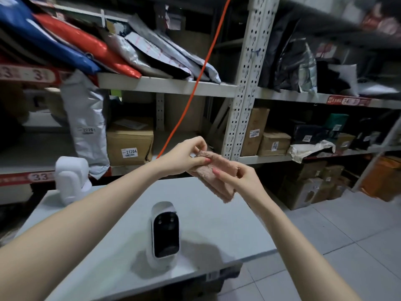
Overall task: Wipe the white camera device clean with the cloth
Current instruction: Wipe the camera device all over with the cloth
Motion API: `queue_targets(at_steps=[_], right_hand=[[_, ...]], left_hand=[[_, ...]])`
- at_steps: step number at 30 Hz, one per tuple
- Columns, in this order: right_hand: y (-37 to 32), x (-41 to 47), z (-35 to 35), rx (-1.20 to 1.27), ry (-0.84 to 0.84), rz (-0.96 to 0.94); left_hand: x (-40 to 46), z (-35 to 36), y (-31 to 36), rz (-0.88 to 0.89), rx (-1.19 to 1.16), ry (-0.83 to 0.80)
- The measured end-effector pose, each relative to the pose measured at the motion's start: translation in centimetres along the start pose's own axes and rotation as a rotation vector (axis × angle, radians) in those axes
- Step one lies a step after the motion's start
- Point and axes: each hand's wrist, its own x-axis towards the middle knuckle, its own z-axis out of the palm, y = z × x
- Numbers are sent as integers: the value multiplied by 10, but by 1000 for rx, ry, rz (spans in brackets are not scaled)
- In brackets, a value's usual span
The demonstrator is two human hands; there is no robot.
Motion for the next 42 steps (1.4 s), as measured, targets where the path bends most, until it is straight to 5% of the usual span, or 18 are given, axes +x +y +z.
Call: queue_targets(at_steps=[5, 11, 15, 26, 34, 42], right_hand=[[-14, -26, 1, -93, -20, 29], [-23, -63, 17, -191, -249, 162], [-6, -80, 29, -245, -210, 151], [47, -87, 58, 44, -68, 275], [59, -83, 84, 101, -45, 93], [69, -65, 93, -335, -42, -494]], left_hand=[[-35, 3, 27, -60, -96, 9], [-90, 21, 34, -155, -300, 9], [-113, 36, 26, -221, -352, 14], [-149, 32, -33, -119, -309, 476], [-167, 57, -78, -253, -380, 271], [-155, 65, -87, -229, -494, 236]])
